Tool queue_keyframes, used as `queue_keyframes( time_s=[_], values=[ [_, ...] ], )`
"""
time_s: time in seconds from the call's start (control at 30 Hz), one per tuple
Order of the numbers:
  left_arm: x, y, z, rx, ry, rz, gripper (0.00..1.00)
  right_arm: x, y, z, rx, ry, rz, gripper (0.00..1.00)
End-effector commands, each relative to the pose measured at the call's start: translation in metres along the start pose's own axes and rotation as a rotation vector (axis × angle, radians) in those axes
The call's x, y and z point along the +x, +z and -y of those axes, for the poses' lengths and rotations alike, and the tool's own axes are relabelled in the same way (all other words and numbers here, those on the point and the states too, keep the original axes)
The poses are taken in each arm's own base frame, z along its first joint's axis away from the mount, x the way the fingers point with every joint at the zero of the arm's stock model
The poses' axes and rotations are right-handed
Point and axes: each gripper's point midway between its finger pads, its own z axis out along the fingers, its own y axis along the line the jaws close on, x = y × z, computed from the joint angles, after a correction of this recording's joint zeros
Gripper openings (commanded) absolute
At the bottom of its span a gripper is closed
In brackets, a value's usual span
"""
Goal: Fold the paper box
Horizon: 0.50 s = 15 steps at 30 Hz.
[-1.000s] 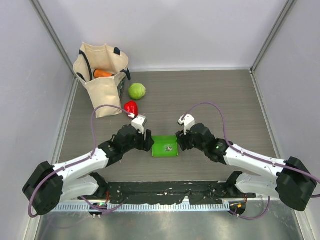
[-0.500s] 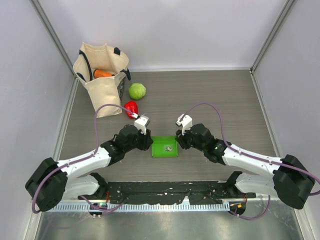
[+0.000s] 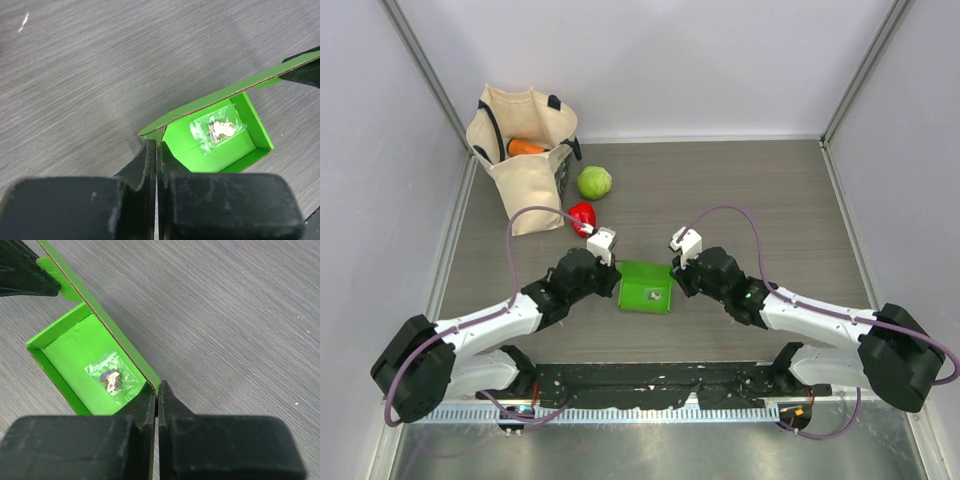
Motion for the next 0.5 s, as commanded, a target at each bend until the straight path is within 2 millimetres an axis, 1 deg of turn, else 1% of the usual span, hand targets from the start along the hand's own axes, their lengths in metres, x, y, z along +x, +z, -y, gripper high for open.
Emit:
queue_keyframes(
  time_s=[0.0, 0.07, 0.1, 0.13, 0.17, 0.2, 0.23, 0.27, 0.33, 0.37, 0.4, 0.47],
  values=[
    [-0.053, 0.003, 0.008, 0.001, -0.030, 0.166, 0.00, -0.040, 0.006, 0.002, 0.047, 0.021, 0.124, 0.01],
    [-0.063, 0.004, 0.008, -0.005, -0.036, 0.195, 0.00, -0.040, 0.014, 0.004, 0.084, 0.015, 0.110, 0.01],
    [-0.064, 0.007, 0.008, -0.011, -0.036, 0.194, 0.00, -0.047, 0.016, 0.011, 0.145, 0.010, 0.119, 0.01],
    [-0.066, 0.009, 0.006, -0.025, -0.040, 0.200, 0.00, -0.048, 0.018, 0.011, 0.176, 0.000, 0.117, 0.01],
    [-0.074, 0.010, 0.007, -0.029, -0.044, 0.216, 0.00, -0.044, 0.024, 0.015, 0.215, -0.010, 0.096, 0.01],
    [-0.077, 0.011, 0.007, -0.036, -0.046, 0.220, 0.00, -0.052, 0.024, 0.026, 0.293, -0.012, 0.105, 0.01],
    [-0.079, 0.015, 0.003, -0.062, -0.052, 0.220, 0.00, -0.054, 0.025, 0.027, 0.321, -0.019, 0.105, 0.01],
    [-0.080, 0.017, 0.002, -0.070, -0.059, 0.220, 0.00, -0.050, 0.030, 0.031, 0.349, -0.029, 0.085, 0.01],
    [-0.079, 0.024, 0.001, -0.084, -0.075, 0.217, 0.00, -0.056, 0.034, 0.036, 0.389, -0.051, 0.086, 0.01],
    [-0.078, 0.025, -0.001, -0.092, -0.082, 0.216, 0.00, -0.053, 0.038, 0.037, 0.401, -0.056, 0.074, 0.01],
    [-0.078, 0.027, -0.003, -0.101, -0.099, 0.218, 0.00, -0.055, 0.038, 0.044, 0.444, -0.055, 0.078, 0.01],
    [-0.075, 0.030, -0.007, -0.125, -0.120, 0.228, 0.00, -0.061, 0.039, 0.049, 0.491, -0.036, 0.093, 0.01]
  ],
)
